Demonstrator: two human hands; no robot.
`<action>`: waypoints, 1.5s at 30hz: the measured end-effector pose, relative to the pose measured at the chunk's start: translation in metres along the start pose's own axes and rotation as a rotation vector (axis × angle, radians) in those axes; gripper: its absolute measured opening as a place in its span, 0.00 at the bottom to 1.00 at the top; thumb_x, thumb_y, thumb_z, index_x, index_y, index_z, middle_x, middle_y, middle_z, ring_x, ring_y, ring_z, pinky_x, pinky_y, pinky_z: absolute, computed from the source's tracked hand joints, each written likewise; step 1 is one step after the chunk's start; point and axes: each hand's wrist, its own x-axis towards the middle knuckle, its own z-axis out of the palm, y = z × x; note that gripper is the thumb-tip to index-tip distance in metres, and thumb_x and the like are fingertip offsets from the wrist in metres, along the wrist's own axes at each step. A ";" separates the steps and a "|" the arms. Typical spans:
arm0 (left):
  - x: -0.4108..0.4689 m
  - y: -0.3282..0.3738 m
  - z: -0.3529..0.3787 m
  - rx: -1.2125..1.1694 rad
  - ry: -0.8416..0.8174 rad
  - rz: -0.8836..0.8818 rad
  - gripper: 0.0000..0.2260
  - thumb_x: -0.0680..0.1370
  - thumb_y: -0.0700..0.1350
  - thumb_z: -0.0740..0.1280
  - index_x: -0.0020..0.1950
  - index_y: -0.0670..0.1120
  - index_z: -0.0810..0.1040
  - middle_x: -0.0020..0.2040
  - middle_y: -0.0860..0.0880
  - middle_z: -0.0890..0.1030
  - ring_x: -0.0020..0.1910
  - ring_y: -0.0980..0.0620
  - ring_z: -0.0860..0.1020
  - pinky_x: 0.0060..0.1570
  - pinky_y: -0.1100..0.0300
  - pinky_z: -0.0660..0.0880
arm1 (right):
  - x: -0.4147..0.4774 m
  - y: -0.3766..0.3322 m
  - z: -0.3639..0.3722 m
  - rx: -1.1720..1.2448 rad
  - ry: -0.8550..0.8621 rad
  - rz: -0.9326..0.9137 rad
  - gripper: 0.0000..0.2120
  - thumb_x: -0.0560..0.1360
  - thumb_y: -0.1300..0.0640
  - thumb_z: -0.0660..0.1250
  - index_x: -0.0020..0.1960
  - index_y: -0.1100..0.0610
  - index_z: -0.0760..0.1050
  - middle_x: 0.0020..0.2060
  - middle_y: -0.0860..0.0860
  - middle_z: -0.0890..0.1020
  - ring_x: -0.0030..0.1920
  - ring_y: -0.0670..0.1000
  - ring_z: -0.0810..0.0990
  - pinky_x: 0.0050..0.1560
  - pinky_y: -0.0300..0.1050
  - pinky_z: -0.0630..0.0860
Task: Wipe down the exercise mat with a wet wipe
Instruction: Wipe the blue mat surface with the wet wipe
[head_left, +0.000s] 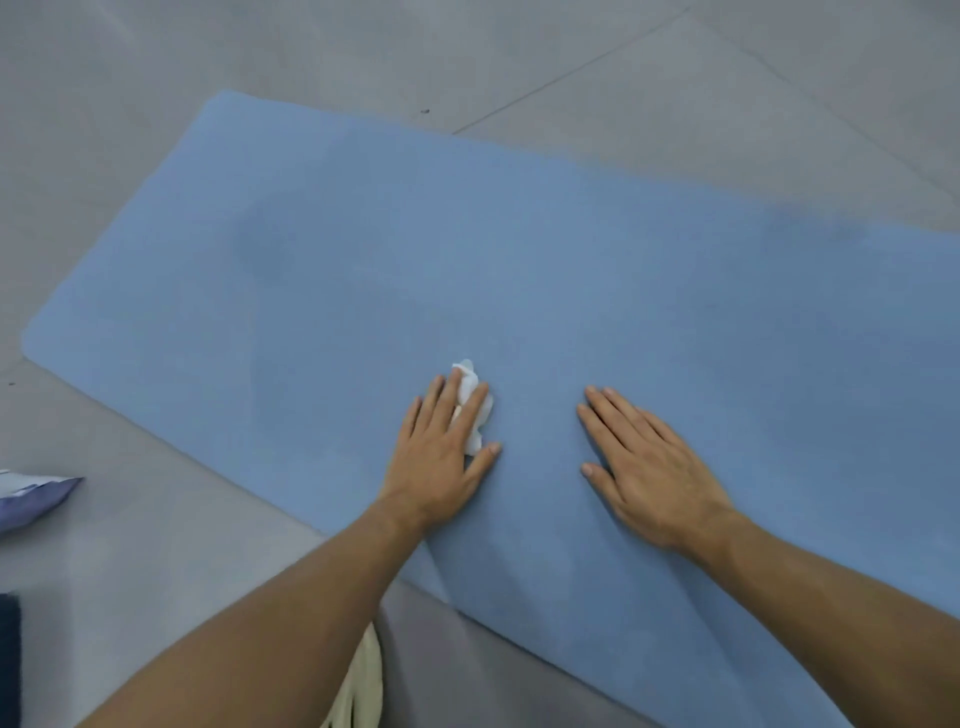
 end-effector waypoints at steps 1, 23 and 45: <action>0.007 -0.001 -0.002 -0.014 0.005 -0.001 0.31 0.84 0.60 0.56 0.84 0.52 0.50 0.84 0.52 0.45 0.83 0.52 0.44 0.81 0.52 0.44 | -0.004 0.004 0.000 -0.002 0.003 0.010 0.33 0.83 0.40 0.46 0.84 0.55 0.53 0.83 0.50 0.51 0.83 0.49 0.47 0.80 0.47 0.46; -0.025 0.132 0.045 -0.012 -0.012 0.815 0.24 0.80 0.39 0.56 0.76 0.43 0.72 0.78 0.44 0.70 0.78 0.46 0.67 0.77 0.52 0.62 | -0.051 0.048 -0.008 -0.015 0.025 0.196 0.33 0.81 0.42 0.36 0.84 0.53 0.48 0.83 0.49 0.46 0.83 0.49 0.43 0.81 0.46 0.46; -0.070 0.045 0.024 -0.112 0.078 0.357 0.24 0.83 0.42 0.60 0.78 0.37 0.66 0.82 0.45 0.60 0.81 0.46 0.60 0.80 0.51 0.57 | 0.009 -0.011 -0.006 -0.031 0.006 -0.027 0.30 0.85 0.41 0.45 0.84 0.52 0.51 0.83 0.49 0.50 0.83 0.50 0.47 0.80 0.47 0.46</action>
